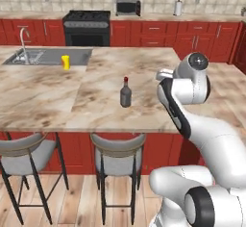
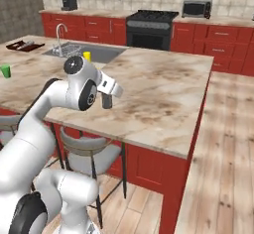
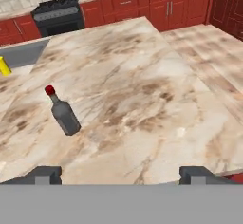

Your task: Place the drinks on the dining counter in a tight cluster.

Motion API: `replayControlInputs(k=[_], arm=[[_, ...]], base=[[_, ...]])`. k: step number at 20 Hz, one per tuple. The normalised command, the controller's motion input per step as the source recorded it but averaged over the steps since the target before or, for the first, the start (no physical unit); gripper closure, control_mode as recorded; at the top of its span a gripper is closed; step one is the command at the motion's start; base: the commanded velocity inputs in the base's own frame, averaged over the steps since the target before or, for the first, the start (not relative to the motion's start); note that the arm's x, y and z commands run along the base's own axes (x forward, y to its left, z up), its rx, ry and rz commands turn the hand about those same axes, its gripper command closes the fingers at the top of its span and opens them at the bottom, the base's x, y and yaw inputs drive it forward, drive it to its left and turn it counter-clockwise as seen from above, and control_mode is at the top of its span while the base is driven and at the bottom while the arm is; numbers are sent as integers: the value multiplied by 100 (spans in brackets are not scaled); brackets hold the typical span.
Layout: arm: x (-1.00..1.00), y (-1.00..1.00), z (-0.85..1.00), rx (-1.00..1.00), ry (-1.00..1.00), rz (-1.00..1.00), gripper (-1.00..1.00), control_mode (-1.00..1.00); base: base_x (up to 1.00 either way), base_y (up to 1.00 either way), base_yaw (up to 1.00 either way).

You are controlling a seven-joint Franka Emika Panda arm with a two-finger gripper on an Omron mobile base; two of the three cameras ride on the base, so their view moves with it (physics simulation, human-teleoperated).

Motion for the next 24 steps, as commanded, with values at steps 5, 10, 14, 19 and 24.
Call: replayControlInputs(k=[5,10,14,19,24], arm=[[0,0,0,0,0,0,-100,100],[0,0,0,0,0,0,-100,100],[0,0,0,0,0,0,-100,100],[0,0,0,0,0,0,-100,100],[0,0,0,0,0,0,-100,100]], base=[[-39,-100,-11],[9,-49,-74],[9,-2,-90],[7,0,-92],[8,0,-92]])
